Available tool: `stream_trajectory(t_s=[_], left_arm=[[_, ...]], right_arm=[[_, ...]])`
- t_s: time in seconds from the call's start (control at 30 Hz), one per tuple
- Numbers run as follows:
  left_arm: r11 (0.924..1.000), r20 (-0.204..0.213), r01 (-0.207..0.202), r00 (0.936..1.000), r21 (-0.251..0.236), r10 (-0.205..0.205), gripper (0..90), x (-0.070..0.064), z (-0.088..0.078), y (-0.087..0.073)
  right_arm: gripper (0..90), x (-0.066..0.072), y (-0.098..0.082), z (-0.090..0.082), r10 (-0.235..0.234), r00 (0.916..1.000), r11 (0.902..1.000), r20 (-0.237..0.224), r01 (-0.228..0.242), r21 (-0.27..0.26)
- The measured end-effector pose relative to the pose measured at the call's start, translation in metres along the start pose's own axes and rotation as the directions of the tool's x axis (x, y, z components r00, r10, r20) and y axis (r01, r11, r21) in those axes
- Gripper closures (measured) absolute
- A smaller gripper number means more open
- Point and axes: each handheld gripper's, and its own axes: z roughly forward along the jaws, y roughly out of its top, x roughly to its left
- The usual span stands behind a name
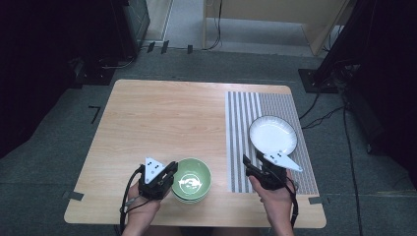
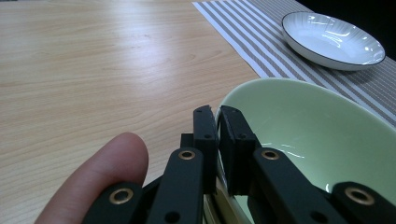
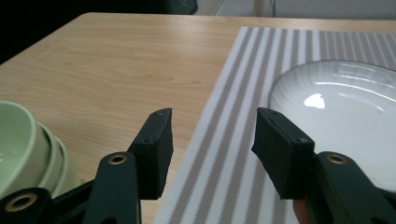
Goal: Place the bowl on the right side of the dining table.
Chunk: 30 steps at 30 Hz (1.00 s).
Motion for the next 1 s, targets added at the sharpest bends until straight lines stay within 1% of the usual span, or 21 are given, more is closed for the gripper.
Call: stream_trajectory(t_s=[0.07,0.1,0.23,0.33,0.47,0.6,0.7,0.77,0.83,0.93,1.0], left_arm=[[1.0,0.003,-0.002,1.0,-0.001,0.002,85.7,0.0,0.0,0.0],[1.0,0.004,-0.002,1.0,-0.001,0.002,85.7,0.001,0.0,0.0],[1.0,0.008,-0.005,1.0,-0.001,0.005,85.7,0.001,-0.001,0.0],[1.0,0.008,-0.005,1.0,-0.002,0.005,85.8,0.001,-0.001,-0.001],[1.0,0.008,-0.006,0.9999,-0.004,0.006,85.8,0.001,-0.001,-0.001],[1.0,0.015,-0.008,0.9999,-0.006,0.008,85.8,0.002,-0.001,-0.001],[0.9999,0.016,-0.01,0.9998,-0.006,0.01,85.9,0.002,-0.001,-0.001],[0.9999,0.017,-0.012,0.9998,-0.012,0.012,85.9,0.002,-0.002,-0.001],[0.9997,0.014,-0.019,0.9997,-0.018,0.02,86.1,0.001,-0.003,0.0],[0.9995,0.026,-0.005,0.9997,-0.032,0.006,87.2,0.003,-0.006,0.002],[0.9994,0.036,0.002,0.9993,-0.034,-0.001,88.0,0.005,-0.008,0.003]], right_arm=[[47.1,0.013,0.008,0.007,-0.012,0.9996,0.9999,-0.027,0.012,-0.005],[47.0,0.017,0.009,0.009,-0.015,0.9993,0.9999,-0.034,0.015,-0.006],[46.4,0.027,0.015,0.012,-0.036,0.9976,0.9993,-0.059,0.036,-0.009],[46.5,0.032,0.016,0.011,-0.039,0.9956,0.9992,-0.085,0.039,-0.007],[46.3,0.039,0.015,0.009,-0.035,0.9893,0.9994,-0.142,0.036,0.005],[44.8,0.048,0.014,0.006,-0.04,0.9824,0.9991,-0.183,0.042,0.01],[43.6,0.057,0.013,0.006,-0.048,0.9802,0.9985,-0.192,0.052,0.019],[43.6,0.061,0.013,0.005,-0.05,0.9775,0.9984,-0.205,0.054,0.016],[45.7,0.065,0.013,0.003,-0.044,0.9739,0.9988,-0.223,0.048,0.013],[47.2,0.071,0.013,0.001,-0.057,0.9738,0.9981,-0.22,0.061,0.01],[48.1,0.073,0.012,0.001,-0.059,0.971,0.998,-0.232,0.063,0.01]])
